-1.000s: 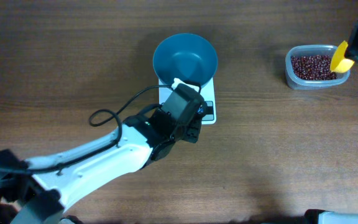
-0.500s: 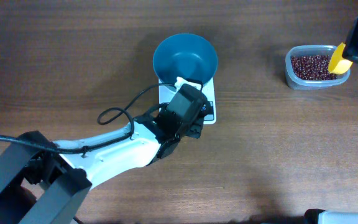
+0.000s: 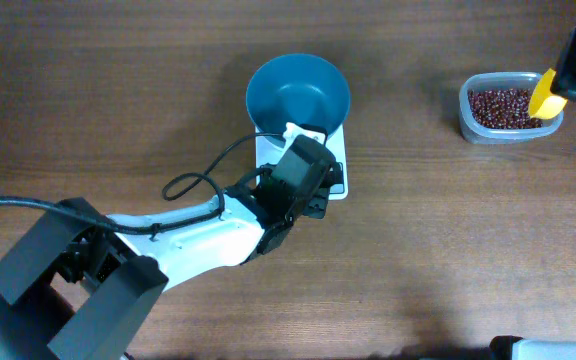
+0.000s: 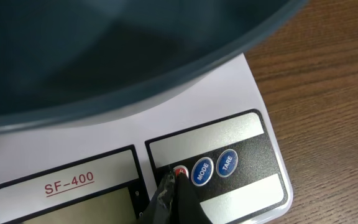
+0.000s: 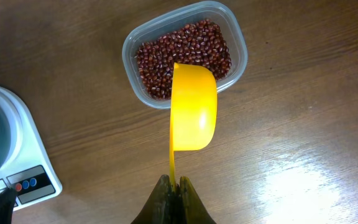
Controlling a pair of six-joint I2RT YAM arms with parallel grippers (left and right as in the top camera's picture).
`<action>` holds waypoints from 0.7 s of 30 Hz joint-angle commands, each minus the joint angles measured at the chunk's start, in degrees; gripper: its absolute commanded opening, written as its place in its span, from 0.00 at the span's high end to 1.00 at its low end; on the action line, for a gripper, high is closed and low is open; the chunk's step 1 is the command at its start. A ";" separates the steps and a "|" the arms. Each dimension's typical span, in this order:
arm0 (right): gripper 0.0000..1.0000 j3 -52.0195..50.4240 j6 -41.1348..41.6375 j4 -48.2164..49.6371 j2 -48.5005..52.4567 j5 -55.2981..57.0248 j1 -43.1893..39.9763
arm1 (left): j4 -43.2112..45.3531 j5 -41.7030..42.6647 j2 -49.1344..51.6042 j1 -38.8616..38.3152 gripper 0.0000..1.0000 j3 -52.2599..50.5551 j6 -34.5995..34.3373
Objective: Scoop item into bowl and weigh 50g on scale
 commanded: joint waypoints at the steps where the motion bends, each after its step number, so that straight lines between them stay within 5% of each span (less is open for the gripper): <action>1: 0.96 0.70 0.63 0.17 0.11 -0.09 -0.15 | 0.42 -0.66 0.61 0.09 1.00 -0.17 -0.33; 21: 0.96 0.70 0.63 0.11 0.11 -0.11 -0.15 | 3.45 -0.35 3.82 -0.04 1.00 0.04 -1.16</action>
